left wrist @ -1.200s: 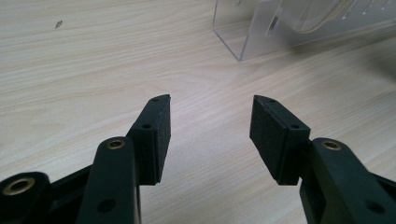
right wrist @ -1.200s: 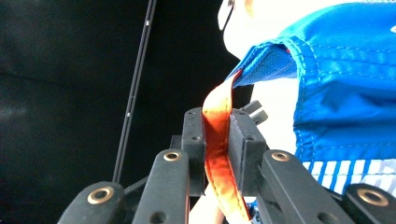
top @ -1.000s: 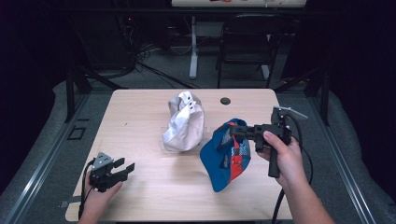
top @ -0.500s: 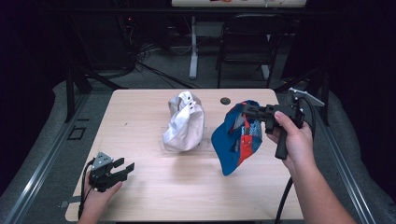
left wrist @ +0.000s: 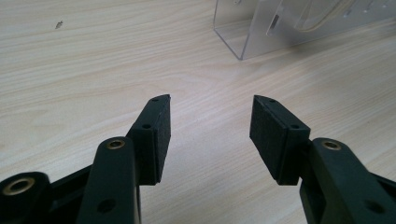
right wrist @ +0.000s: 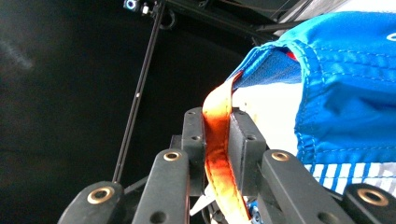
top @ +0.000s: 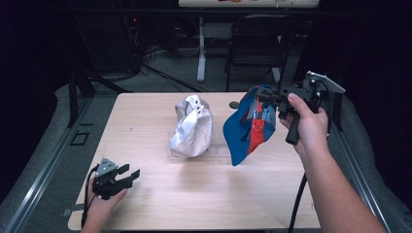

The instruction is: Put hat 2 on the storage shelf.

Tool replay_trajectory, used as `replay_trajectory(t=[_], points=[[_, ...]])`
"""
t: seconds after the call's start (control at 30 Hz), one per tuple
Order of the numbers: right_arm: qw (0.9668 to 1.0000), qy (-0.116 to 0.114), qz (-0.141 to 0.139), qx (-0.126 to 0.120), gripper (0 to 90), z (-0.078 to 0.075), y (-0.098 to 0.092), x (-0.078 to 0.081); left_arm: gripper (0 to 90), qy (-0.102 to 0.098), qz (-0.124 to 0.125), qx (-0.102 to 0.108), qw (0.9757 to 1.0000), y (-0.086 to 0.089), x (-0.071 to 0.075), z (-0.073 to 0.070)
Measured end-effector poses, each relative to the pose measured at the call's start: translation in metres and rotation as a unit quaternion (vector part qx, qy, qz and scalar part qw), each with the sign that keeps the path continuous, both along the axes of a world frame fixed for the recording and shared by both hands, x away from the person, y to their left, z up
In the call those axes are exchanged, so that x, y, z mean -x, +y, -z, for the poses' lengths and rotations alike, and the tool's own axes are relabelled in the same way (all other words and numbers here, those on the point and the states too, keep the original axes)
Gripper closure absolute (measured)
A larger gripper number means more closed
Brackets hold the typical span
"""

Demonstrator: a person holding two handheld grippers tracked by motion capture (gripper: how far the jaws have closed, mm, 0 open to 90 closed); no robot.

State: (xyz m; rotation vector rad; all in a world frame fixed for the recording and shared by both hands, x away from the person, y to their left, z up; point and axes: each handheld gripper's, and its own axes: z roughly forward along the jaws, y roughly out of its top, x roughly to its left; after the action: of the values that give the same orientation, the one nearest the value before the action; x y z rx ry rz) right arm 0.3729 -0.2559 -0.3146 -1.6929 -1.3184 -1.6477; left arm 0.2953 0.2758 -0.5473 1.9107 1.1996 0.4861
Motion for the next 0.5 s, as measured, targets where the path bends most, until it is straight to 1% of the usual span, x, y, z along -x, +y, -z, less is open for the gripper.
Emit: replay_trajectory(t=[0.03,0.07,0.1,0.13,0.17,0.27,0.33,0.37,0.5], points=[[1.0,0.001,0.003,0.002,77.7,-0.002,0.0,-0.002,48.5,0.0,0.0,0.0,1.0,0.0,0.0,0.0],[0.9999,0.001,0.011,0.002,77.7,-0.003,0.001,-0.004,48.5,0.0,-0.001,0.001,1.0,0.0,0.0,0.0],[0.9998,0.003,0.016,0.006,77.7,-0.005,0.001,-0.008,48.5,-0.006,-0.003,0.004,1.0,0.0,0.0,0.001],[0.9998,0.003,0.016,0.006,77.7,-0.005,0.001,-0.008,48.5,-0.005,-0.002,0.005,1.0,0.0,0.0,0.001],[0.9997,0.005,0.025,0.006,77.7,-0.006,0.002,-0.011,48.5,-0.005,-0.003,0.002,1.0,0.001,0.0,0.001],[0.9995,0.006,0.029,0.008,77.7,-0.006,0.002,-0.015,48.5,-0.005,-0.004,0.003,1.0,0.001,0.0,0.001],[0.9993,0.011,0.033,0.012,77.7,-0.005,0.004,-0.019,48.5,-0.005,-0.003,0.003,1.0,0.001,-0.001,0.001],[0.9989,0.016,0.041,0.013,77.7,-0.004,0.006,-0.022,48.5,-0.005,-0.003,0.003,1.0,0.001,-0.001,0.001],[0.9984,0.021,0.049,0.016,77.7,-0.002,0.01,-0.029,48.5,-0.006,-0.002,0.002,1.0,0.001,-0.001,0.0]])
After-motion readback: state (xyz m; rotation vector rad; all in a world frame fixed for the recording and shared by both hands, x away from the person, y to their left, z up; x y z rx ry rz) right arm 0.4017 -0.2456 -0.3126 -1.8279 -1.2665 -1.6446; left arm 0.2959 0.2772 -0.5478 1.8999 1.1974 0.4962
